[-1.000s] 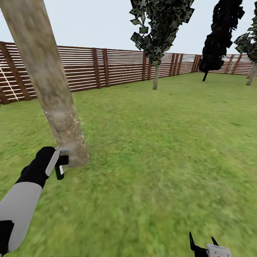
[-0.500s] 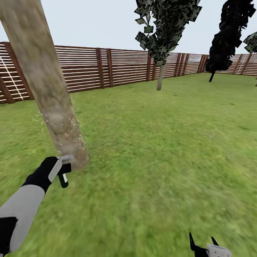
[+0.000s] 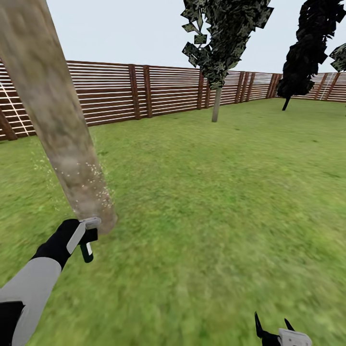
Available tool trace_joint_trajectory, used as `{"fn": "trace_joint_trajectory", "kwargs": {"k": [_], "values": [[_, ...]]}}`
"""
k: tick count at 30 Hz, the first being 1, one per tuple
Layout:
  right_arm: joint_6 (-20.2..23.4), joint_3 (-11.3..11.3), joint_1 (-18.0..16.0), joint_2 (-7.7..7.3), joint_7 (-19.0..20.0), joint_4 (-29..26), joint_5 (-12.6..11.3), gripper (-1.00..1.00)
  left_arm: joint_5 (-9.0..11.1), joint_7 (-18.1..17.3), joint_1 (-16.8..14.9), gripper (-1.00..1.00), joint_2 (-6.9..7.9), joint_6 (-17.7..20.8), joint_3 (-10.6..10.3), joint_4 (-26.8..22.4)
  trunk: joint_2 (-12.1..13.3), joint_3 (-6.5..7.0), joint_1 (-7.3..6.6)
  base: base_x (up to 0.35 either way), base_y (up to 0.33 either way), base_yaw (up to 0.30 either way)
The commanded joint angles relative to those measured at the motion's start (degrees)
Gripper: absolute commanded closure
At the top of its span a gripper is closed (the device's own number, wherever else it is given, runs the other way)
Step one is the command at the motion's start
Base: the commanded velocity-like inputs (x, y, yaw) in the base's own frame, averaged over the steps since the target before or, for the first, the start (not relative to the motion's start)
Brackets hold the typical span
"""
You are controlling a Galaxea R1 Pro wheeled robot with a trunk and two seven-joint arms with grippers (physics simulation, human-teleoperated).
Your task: In the garden, pick up the pesticide atomizer on the floor and spray pesticide onto both trees until each tree trunk is fully covered.
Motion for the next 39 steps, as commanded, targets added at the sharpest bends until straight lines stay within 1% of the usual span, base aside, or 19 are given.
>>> {"fn": "trace_joint_trajectory", "kwargs": {"k": [1, 3, 5, 7, 11, 13, 18, 19, 22, 23, 25, 27, 32, 34, 35, 36, 37, 39], "values": [[0.0, 0.0, 0.0, 0.00, 0.0, 0.0, 0.0, -1.00, 0.0, 0.0, 0.0, 1.00, 0.00, 0.0, 0.0, 0.0, 0.0, 0.00, 0.00, 0.115, 0.000, 0.000], [0.0, 0.0, 0.0, 0.00, 0.0, 0.0, 0.0, -1.00, 0.1, -0.1, 0.1, 1.00, -0.13, 0.1, -0.1, 0.0, 0.0, 0.00, 0.00, 0.108, -0.007, 0.000], [0.0, 0.0, 0.0, 0.00, 0.0, 0.0, 0.0, -1.00, 0.1, 0.0, 0.1, 1.00, -1.12, 0.1, 0.0, -0.1, 0.0, 0.00, 0.00, 0.194, -0.107, 0.000], [0.0, 0.0, 0.0, 0.00, 0.0, 0.0, 0.0, -1.00, 0.1, 0.1, 0.1, 1.00, -1.28, 0.1, -0.1, 0.0, 0.0, 0.00, 0.00, 0.166, -0.205, 0.000], [0.0, 0.0, 0.0, 0.00, 0.0, 0.0, 0.0, -1.00, -0.1, 0.1, 0.1, 1.00, -1.22, 0.3, 0.0, -0.1, 0.0, 0.00, 0.00, 0.032, -0.264, 0.000], [0.0, 0.0, 0.0, 0.00, 0.0, 0.0, 0.0, -1.00, -0.2, 0.1, 0.2, 1.00, -0.95, 0.4, 0.0, 0.0, 0.0, 0.00, 0.00, 0.002, -0.274, 0.000], [0.0, 0.0, 0.0, 0.00, 0.0, 0.0, 0.0, -1.00, -0.2, 0.1, 1.1, 1.00, -0.64, 0.4, 0.0, 0.0, 0.0, 0.00, 0.00, 0.000, -0.222, 0.054], [0.0, 0.0, 0.0, 0.00, 0.0, 0.0, 0.0, -1.00, -0.2, 0.1, 1.8, 1.00, -0.59, 0.4, 0.1, 0.0, 0.0, 0.00, 0.00, 0.000, -0.057, 0.219], [0.0, 0.0, 0.0, 0.00, 0.1, 0.0, 0.0, -1.00, -0.1, 0.0, 3.8, 1.00, -0.48, 0.3, 0.9, -0.1, 0.0, 0.00, 0.00, 0.000, -0.014, 0.155], [0.0, 0.0, 0.0, 0.00, 0.1, 0.0, 0.0, -1.00, -0.1, 0.1, 4.2, 1.00, -0.39, 0.2, 1.6, -0.1, 0.0, 0.00, 0.00, 0.000, -0.003, 0.040], [0.0, 0.0, 0.0, 0.00, 0.1, 0.0, 0.0, -1.00, -0.2, 0.2, 4.5, 1.00, -0.29, 0.1, 3.8, -0.1, 0.0, 0.00, 0.00, 0.072, -0.001, 0.015], [0.0, 0.0, 0.0, 0.00, 0.1, 0.0, 0.0, -1.00, -0.5, 0.2, 4.5, 1.00, -0.34, 0.0, 4.9, 0.0, 0.0, 0.00, 0.00, 0.265, 0.000, 0.004], [0.0, 0.0, 0.0, 0.00, 0.1, 0.0, 0.0, -1.00, -0.7, 0.1, 5.5, 1.00, -0.42, 0.1, 5.1, 0.0, 0.0, 0.00, 0.00, 0.148, 0.000, 0.000], [0.0, 0.0, 0.0, 0.00, 0.1, 0.0, 0.0, -1.00, -0.6, 0.1, 5.6, 1.00, -0.77, 0.1, 5.0, 0.1, 0.0, 0.00, 0.00, 0.010, 0.000, 0.000], [0.0, 0.0, 0.0, 0.00, 0.1, 0.0, 0.0, -1.00, -0.5, 0.2, 5.7, 1.00, -1.12, 0.0, 5.0, 0.8, 0.0, 0.00, 0.00, 0.004, 0.000, 0.000], [0.0, 0.0, 0.0, 0.00, 0.1, 0.0, 0.0, -1.00, -0.2, 0.2, 5.7, 1.00, -1.83, -0.2, 5.0, 2.8, 0.0, 0.00, 0.00, 0.001, 0.000, 0.000], [0.0, 0.0, 0.0, 0.00, 0.1, 0.0, 0.0, -1.00, -0.1, 0.2, 5.7, 1.00, -2.20, -0.4, 5.0, 4.0, 0.0, 0.00, 0.00, 0.000, 0.000, 0.000], [0.0, 0.0, 0.0, 0.00, 0.1, 0.0, 0.0, -1.00, -0.2, 0.2, 5.7, 1.00, -1.90, -0.5, 5.2, 4.5, 0.0, 0.00, 0.00, 0.000, 0.000, 0.000]]}}
